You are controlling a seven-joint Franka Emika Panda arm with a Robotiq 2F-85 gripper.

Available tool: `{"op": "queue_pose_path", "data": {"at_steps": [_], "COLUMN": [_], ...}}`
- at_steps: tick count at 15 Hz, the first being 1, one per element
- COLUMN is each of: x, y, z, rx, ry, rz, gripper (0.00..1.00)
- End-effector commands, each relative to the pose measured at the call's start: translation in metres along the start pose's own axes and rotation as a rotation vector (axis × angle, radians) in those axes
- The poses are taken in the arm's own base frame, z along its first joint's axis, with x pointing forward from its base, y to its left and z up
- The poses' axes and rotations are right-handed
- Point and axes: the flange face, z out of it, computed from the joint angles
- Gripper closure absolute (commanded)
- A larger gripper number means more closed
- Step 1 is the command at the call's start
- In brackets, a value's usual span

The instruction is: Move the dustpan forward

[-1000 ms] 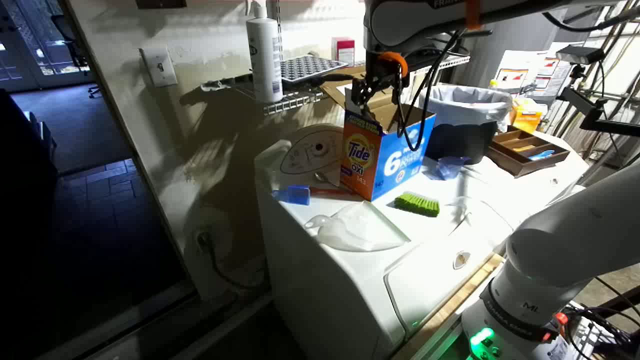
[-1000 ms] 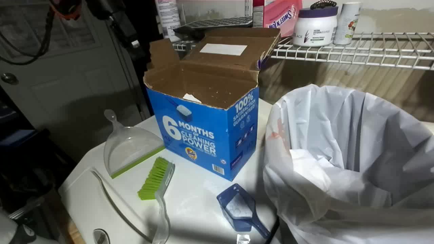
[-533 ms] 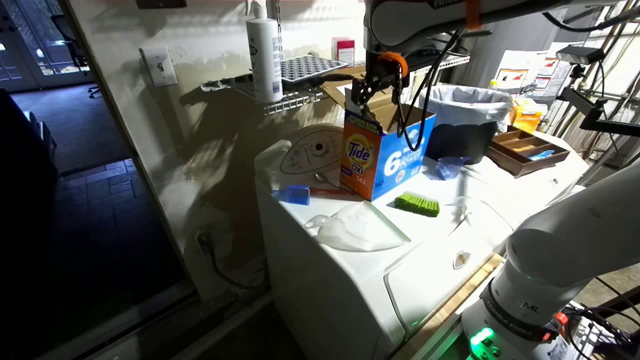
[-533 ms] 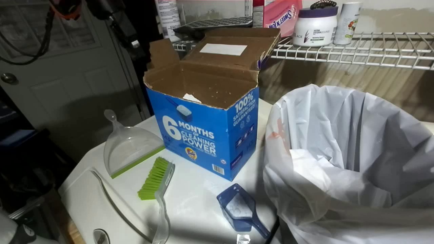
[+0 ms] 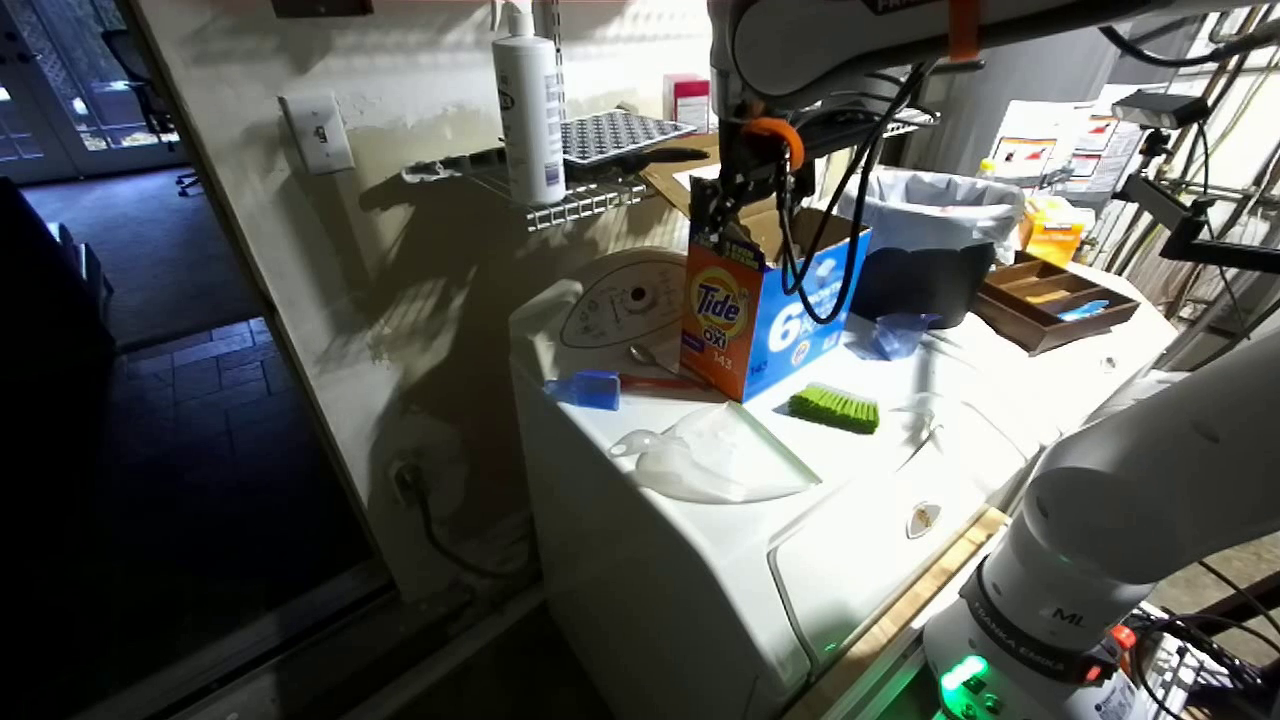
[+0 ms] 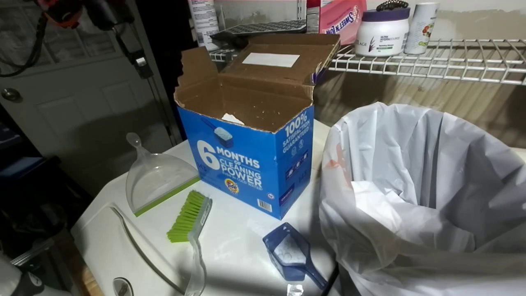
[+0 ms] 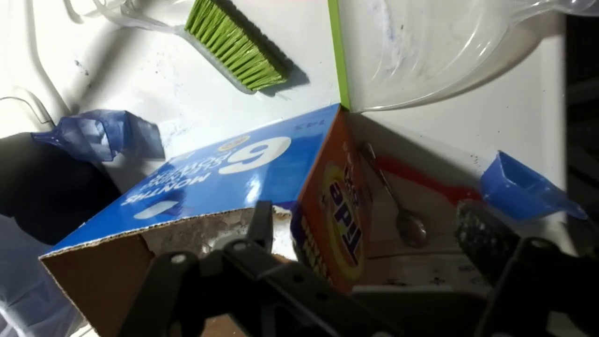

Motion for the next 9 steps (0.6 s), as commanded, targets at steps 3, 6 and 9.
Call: {"op": "queue_pose_path", "data": {"at_steps": [3,6,9], "x": [-0.042,-0.061,-0.07], "y": [-0.022,-0.039,-0.05], "z": [0.008,0.034,0.07], "rx": [-0.029,-0.048,-0.062], "ry": [0.046,0.009,-0.027], "rz": [0.233,0.396,0.487], "gripper": [0.0,0.0,0.0]}}
